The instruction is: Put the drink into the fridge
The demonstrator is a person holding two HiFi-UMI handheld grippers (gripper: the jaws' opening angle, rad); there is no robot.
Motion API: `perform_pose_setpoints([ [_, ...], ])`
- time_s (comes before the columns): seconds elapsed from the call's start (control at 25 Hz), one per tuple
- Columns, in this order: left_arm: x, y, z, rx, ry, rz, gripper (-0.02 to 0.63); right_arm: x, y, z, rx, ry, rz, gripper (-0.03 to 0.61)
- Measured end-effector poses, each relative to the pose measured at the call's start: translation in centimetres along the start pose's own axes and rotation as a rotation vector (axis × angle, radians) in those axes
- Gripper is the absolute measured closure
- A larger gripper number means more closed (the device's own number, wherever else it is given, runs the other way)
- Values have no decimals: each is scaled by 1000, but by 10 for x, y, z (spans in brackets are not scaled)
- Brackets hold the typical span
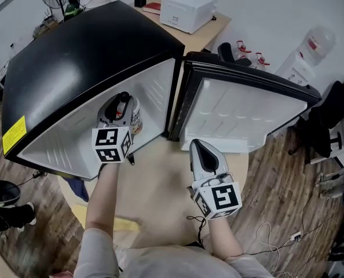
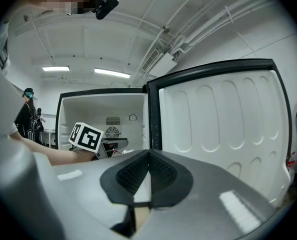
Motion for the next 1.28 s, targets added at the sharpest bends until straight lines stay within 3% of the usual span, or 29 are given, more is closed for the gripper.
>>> perform_pose_setpoints([
  [0.64,2,-10,-11,37,-1,-21,472,-1,4,-4,12,-8,-11,568],
  [0.76,3,-5,-9,43,4,-31,432,2,6,-2,9,-8,-12,568],
  [0.92,3,8,-1,18,-22,-17,434,8,10,1,4,1,-6,568],
  [1.12,2,34,6,0,-50,2,603,18,16,6,-2,12,0,568],
  [1.28,-1,59,9,-10,-38,-6,606,29,22,7,-7,4,0,568],
])
Point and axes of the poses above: the fingertips, and each gripper's own axes: y backward along the fingers, x to its left, z out of its top, the point moved 7 cm from there along y, backward along the fingers
